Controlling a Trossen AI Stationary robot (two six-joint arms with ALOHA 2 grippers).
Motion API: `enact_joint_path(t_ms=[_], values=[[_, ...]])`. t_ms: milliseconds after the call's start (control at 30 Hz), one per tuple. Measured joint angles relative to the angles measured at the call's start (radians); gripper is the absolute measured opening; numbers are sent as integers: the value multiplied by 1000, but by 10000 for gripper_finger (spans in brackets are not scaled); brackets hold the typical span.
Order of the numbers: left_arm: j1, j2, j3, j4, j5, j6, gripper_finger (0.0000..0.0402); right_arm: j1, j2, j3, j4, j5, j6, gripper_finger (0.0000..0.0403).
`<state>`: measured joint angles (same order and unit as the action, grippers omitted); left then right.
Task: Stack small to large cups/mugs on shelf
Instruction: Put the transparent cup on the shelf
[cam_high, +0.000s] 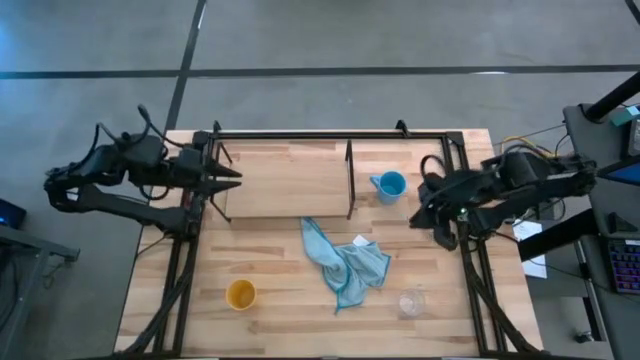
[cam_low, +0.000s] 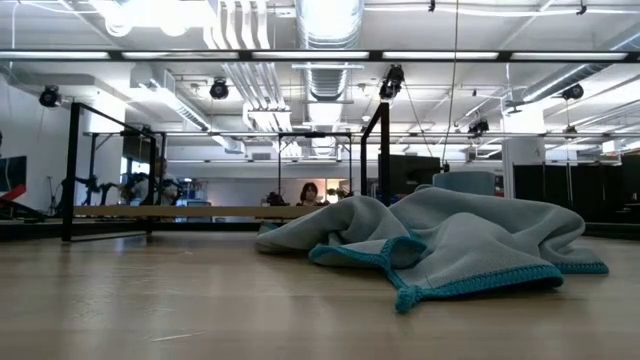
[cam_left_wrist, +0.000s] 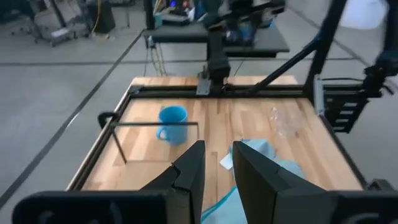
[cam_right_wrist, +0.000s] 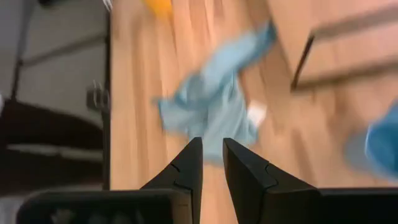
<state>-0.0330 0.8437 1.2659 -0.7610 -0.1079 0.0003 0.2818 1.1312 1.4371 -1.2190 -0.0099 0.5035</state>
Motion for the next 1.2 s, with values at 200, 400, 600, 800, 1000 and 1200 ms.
enact_joint_path(t_ms=[200, 400, 600, 800, 1000, 1200], values=[[0, 34, -1, 2, -85, -122, 68, 73, 124, 105, -146, -86, 98, 59], [0, 69, -2, 5, -88, -128, 68, 120, 187, 105, -146, -170, 173, 59], [0, 103, -2, 4, -88, -133, 68, 127, 252, 103, -147, -256, 205, 59], [0, 105, -2, 5, -88, -134, 68, 134, 320, 101, -149, -256, 205, 59], [0, 79, -2, 5, -85, -138, 68, 161, 383, 101, -169, -256, 205, 59], [0, 55, -2, 4, -84, -152, 68, 196, 446, 100, -170, -258, 221, 59]])
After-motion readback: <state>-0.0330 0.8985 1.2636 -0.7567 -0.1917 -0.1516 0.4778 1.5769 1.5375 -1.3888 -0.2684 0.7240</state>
